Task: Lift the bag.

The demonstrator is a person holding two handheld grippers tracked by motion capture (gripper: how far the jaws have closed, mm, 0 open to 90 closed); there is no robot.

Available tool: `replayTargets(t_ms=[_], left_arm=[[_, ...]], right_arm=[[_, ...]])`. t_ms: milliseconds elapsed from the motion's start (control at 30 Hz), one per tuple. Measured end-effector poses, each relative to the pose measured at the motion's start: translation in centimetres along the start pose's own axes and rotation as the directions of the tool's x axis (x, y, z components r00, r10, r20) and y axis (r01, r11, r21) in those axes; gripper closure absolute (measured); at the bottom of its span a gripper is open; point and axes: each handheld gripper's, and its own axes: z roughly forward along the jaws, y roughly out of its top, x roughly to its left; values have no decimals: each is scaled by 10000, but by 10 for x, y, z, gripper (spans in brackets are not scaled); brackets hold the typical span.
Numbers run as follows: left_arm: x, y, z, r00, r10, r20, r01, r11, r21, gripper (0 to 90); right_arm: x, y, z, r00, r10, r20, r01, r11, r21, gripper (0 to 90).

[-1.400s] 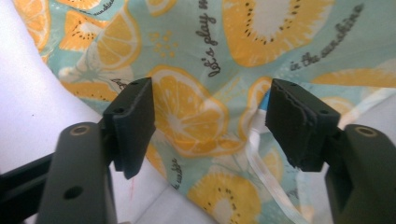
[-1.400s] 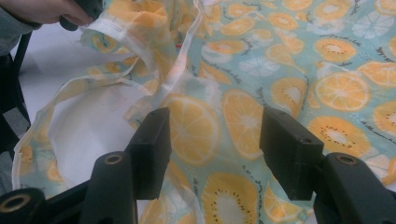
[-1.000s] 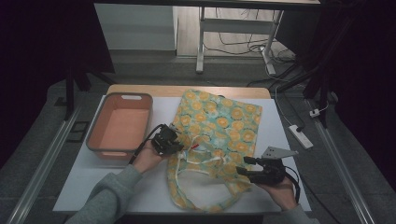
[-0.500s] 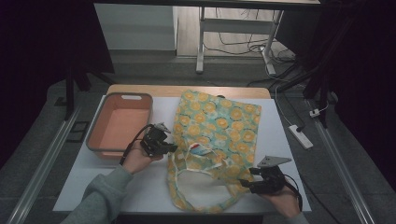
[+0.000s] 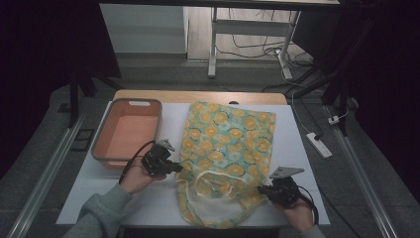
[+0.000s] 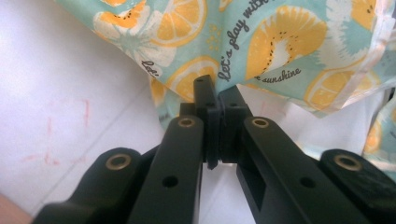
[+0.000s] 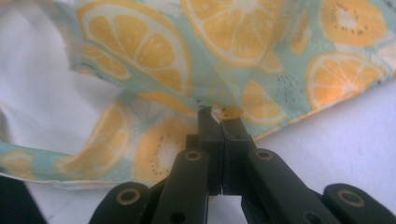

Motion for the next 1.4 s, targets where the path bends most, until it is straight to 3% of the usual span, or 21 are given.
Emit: replayTargets(t_ms=[167, 333, 633, 900, 1067, 1233, 1400], left_arm=[[2, -5, -7, 9991, -187, 374, 196, 9995, -247, 883], [4, -4, -19, 9979, -236, 601, 279, 9970, -716, 885], [6, 3, -36, 9966, -257, 788, 355, 9915, -1248, 887], [9, 17, -57, 9963, -163, 847, 322, 9814, -1893, 888], [12, 30, -80, 9956, -112, 932, 357, 9635, -2652, 888], [12, 42, -106, 9965, 1, 832, 291, 9367, -3489, 888], [12, 46, -118, 9966, 51, 823, 280, 9174, -3969, 888]], right_arm=[[4, 10, -16, 9996, -129, -259, 103, 9950, -990, 898], [2, 23, -37, 9998, -135, -166, 95, 9756, -2193, 899], [-13, 38, -62, 9999, 110, -43, -118, 9454, -3256, 900], [-19, 67, -84, 9993, -199, 331, 314, 9188, -3936, 900], [-23, 91, -101, 9981, -390, 477, 561, 8955, -4414, 900], [-24, 115, -121, 9968, -419, 683, 710, 8564, -5114, 900], [-21, 132, -132, 9950, -453, 886, 873, 8253, -5579, 900]])
